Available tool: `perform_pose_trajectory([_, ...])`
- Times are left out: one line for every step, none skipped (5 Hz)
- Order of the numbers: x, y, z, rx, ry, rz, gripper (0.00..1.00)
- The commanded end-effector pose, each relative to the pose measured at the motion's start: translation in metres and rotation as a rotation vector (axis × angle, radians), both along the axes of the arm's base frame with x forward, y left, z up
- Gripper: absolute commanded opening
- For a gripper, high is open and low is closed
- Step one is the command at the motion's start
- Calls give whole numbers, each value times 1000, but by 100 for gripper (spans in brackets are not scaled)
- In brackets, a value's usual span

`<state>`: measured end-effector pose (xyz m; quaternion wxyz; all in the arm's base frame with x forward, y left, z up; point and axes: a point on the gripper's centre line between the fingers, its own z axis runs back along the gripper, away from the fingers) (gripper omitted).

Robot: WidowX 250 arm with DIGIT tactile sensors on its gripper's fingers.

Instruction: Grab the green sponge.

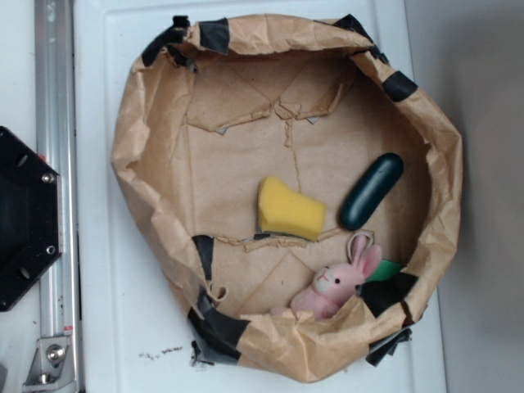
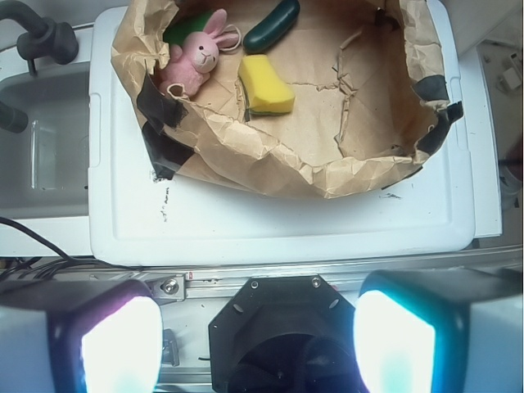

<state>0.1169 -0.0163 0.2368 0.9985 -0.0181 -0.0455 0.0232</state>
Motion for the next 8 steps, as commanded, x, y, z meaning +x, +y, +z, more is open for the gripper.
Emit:
perform_pose_trajectory([0,0,0,0,0,0,100])
perform_pose_trajectory([50,30,-34,5,-80,-8,100])
perform_pose_trajectory([100,53,-61,0,-110,13,100])
perform_pose_trajectory([143,64,-90,5,-94,1,100])
perform_pose_trajectory([157,46,-130,-19,-34,-66,100])
perform_pose_trajectory([156,13,-159,-51,22,-158,100])
perform_pose_trajectory([161,2,-185,-69,79,-170,100])
perform_pose_trajectory([165,0,-205,-14,121,-162,100])
